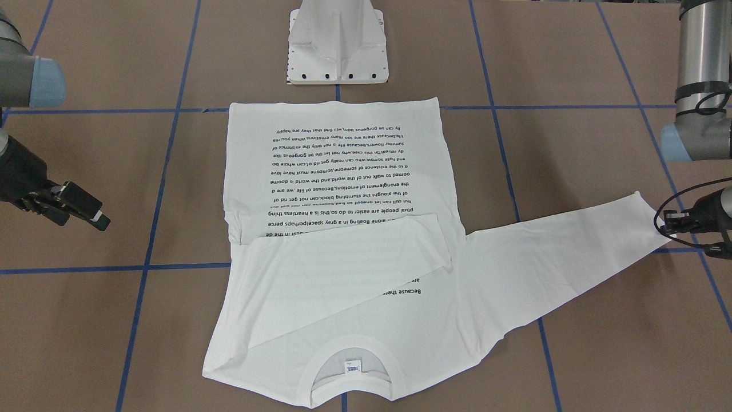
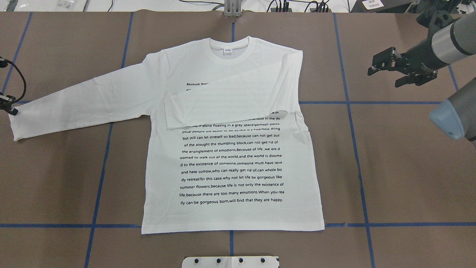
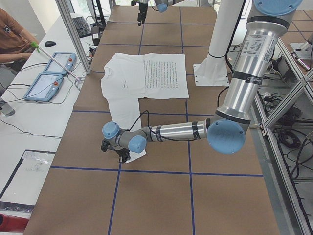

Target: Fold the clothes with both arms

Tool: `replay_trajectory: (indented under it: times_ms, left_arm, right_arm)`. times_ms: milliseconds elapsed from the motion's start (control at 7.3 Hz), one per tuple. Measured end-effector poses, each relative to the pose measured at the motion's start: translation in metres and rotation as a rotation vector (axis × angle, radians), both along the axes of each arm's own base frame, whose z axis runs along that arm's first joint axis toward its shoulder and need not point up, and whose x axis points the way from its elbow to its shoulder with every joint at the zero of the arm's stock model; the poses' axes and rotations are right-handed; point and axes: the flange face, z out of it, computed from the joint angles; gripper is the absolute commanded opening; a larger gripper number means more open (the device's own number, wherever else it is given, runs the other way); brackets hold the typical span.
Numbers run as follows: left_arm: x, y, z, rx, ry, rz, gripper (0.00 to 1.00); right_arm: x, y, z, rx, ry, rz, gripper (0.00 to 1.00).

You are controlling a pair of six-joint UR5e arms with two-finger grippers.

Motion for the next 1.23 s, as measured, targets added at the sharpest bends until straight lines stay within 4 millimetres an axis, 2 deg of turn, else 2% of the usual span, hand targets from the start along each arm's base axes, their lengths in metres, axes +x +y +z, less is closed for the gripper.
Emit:
replay_trajectory:
  times_ms: [137,274,411,685,822,1234]
  left_arm:
    - [0.0,-0.001,-0.002,0.001,0.001,0.0,0.0]
    - [0.001,-0.002,-0.005,0.003,0.002,0.001,0.24]
    - [0.001,-0.002,-0.005,0.005,0.002,0.003,0.41]
    - [-0.003,0.002,0.001,-0.003,0.0,0.006,0.52]
    - [-0.004,0.004,0.005,-0.014,0.007,0.006,0.54]
    - [-0.008,0.006,0.014,-0.046,0.024,0.003,0.54]
  right_arm:
    - [0.001,0.0,-0.001,0.0,-0.005,-0.002,0.99]
    - [0.003,0.0,-0.001,-0.002,-0.009,-0.003,0.99]
    - [0.005,0.001,-0.001,-0.004,-0.01,-0.003,0.99]
    - [0.006,0.001,0.0,-0.006,-0.011,-0.002,0.99]
    - [0.007,0.0,0.0,-0.006,-0.01,0.0,0.99]
    - [0.007,0.001,0.0,-0.007,-0.01,0.002,0.99]
